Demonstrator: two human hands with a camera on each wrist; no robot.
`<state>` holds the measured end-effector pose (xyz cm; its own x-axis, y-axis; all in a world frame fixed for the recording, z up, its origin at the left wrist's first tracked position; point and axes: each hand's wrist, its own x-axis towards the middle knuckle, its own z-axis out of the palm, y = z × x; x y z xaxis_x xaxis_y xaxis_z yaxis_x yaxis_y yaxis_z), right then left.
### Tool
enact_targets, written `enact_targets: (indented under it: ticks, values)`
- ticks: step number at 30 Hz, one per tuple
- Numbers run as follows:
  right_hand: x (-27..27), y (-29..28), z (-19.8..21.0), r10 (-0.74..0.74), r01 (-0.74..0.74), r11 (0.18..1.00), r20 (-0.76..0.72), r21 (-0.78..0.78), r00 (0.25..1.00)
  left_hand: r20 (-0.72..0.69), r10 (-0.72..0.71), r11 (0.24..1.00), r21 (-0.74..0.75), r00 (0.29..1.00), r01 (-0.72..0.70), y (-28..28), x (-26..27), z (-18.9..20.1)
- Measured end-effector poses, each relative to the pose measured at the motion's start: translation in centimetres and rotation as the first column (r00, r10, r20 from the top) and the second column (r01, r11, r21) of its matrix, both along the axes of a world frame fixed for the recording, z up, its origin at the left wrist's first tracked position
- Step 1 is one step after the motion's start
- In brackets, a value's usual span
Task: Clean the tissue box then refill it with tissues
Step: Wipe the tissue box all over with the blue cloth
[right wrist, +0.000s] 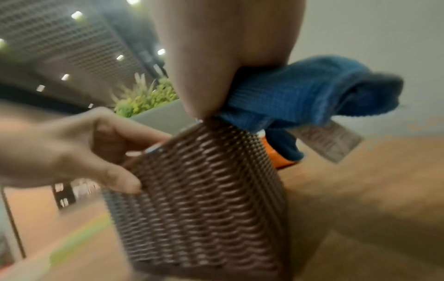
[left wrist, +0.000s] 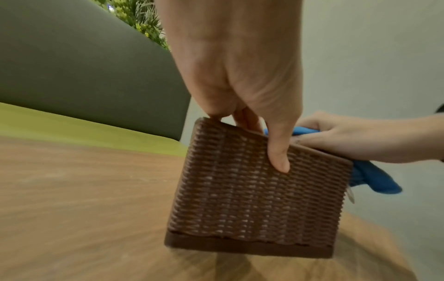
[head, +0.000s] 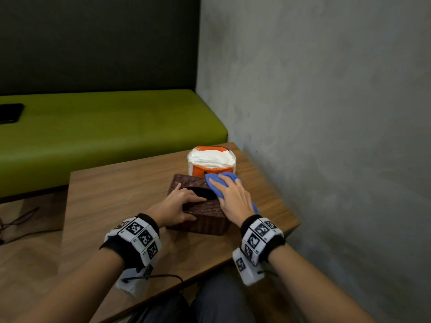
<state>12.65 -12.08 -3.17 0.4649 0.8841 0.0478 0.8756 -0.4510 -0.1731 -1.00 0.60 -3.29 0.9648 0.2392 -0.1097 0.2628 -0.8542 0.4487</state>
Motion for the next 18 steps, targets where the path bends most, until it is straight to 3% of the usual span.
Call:
enact_targets:
  ticks: [3,5,8,10,12,15,18]
  values:
    - [-1.2,-1.8,-0.1,0.073,-0.074,0.997,-0.014,-0.038,0.997,-0.004,0.000,0.999,0.035,1.000,0.000,1.7,-0.4,0.3]
    - [-1.4,-3.0,0.0,0.133,-0.130,0.991,-0.071,0.037,0.989,-0.063,0.043,0.993,0.110,0.997,-0.036,1.7,0.1,0.6]
    - [-0.4,-2.6,0.5,0.028,0.031,0.945,-0.175,0.327,0.984,-0.140,0.175,0.984,0.045,0.975,-0.171,-1.3,1.7,0.5]
    - [0.3,-1.6,0.5,-0.062,0.121,0.920,-0.165,0.373,0.984,-0.016,0.321,0.946,-0.048,0.947,-0.321,-3.5,2.3,-0.3]
    - [-0.1,-0.9,0.2,-0.059,0.092,0.964,-0.137,0.248,0.989,0.140,0.374,0.928,-0.043,0.917,-0.371,-4.6,2.3,-1.7]
    - [-1.1,-0.9,-0.6,-0.040,0.040,0.999,-0.038,0.005,0.998,0.291,0.346,0.938,-0.131,0.892,-0.321,-4.1,1.9,-2.9]
    - [-1.1,-1.4,-1.1,-0.047,0.047,0.999,0.029,-0.017,0.999,0.322,0.301,0.953,-0.088,0.897,-0.288,-3.2,0.9,-3.3]
